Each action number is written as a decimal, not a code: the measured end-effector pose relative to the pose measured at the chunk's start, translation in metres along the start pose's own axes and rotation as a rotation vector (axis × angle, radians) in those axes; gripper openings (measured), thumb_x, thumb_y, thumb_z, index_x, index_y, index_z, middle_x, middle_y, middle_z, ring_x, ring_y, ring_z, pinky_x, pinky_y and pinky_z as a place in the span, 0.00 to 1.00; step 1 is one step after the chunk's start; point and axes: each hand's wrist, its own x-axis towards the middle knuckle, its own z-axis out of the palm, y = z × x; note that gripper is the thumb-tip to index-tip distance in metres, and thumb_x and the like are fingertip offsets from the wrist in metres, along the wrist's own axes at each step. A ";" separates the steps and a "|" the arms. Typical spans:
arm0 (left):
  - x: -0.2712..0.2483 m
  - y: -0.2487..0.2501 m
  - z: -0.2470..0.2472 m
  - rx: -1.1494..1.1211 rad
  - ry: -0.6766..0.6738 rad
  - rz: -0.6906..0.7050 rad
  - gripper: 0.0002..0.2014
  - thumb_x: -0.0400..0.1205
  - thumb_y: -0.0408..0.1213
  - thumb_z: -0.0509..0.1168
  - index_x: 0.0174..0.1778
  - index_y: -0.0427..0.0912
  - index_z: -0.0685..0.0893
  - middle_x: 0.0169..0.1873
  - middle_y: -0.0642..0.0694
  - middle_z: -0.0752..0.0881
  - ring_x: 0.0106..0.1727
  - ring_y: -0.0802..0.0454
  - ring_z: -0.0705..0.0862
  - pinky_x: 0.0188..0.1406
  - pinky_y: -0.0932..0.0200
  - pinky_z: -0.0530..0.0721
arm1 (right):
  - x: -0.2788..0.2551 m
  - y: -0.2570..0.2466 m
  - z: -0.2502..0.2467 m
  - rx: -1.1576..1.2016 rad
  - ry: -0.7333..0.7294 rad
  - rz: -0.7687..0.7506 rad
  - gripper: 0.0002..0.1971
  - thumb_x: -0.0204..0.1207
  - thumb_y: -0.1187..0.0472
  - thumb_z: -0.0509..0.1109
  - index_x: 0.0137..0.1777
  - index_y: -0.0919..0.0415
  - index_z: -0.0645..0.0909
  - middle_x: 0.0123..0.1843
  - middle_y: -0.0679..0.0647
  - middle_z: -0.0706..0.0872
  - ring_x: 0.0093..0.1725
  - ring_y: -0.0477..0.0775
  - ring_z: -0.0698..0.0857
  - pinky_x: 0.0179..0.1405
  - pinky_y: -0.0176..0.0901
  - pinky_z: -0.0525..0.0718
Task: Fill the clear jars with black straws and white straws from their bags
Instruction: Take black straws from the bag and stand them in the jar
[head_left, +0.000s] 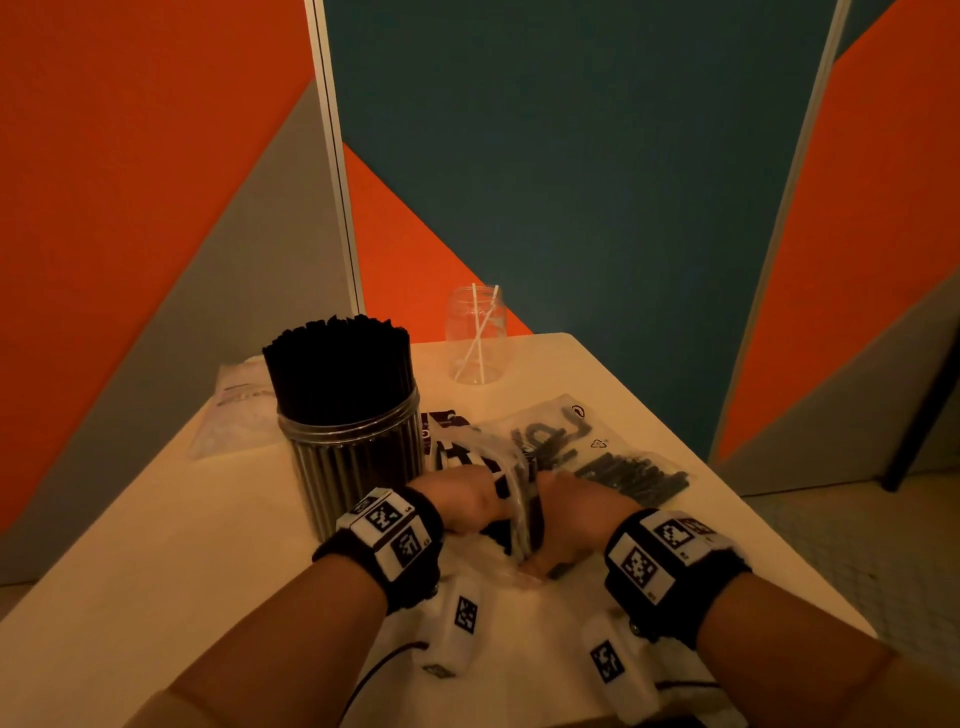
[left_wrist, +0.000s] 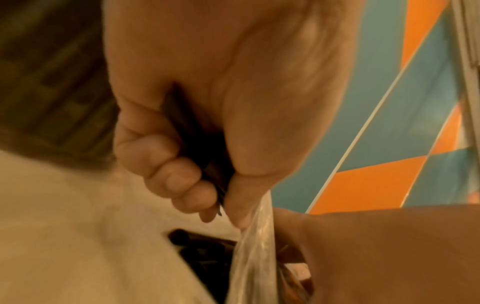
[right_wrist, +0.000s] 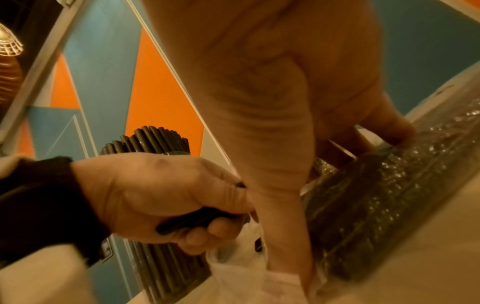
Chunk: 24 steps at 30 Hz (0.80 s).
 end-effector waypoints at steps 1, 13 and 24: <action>-0.006 -0.002 0.000 -0.001 0.003 -0.019 0.16 0.87 0.50 0.60 0.51 0.42 0.85 0.41 0.46 0.86 0.37 0.52 0.79 0.31 0.59 0.75 | -0.001 0.000 -0.001 -0.011 -0.005 0.000 0.42 0.58 0.39 0.87 0.67 0.57 0.75 0.62 0.55 0.83 0.55 0.54 0.84 0.58 0.48 0.87; -0.159 -0.042 -0.031 0.050 0.062 0.005 0.03 0.86 0.46 0.61 0.53 0.54 0.78 0.48 0.49 0.83 0.48 0.49 0.82 0.51 0.51 0.80 | -0.007 0.002 -0.013 -0.160 -0.081 0.167 0.55 0.57 0.13 0.64 0.78 0.50 0.74 0.76 0.60 0.71 0.74 0.63 0.69 0.73 0.57 0.73; -0.181 -0.058 -0.023 -0.291 0.148 0.138 0.06 0.86 0.46 0.63 0.50 0.48 0.77 0.32 0.53 0.77 0.31 0.57 0.75 0.34 0.60 0.76 | -0.051 -0.008 -0.056 0.816 0.195 -0.191 0.65 0.48 0.18 0.76 0.87 0.41 0.57 0.86 0.46 0.66 0.79 0.51 0.73 0.74 0.49 0.74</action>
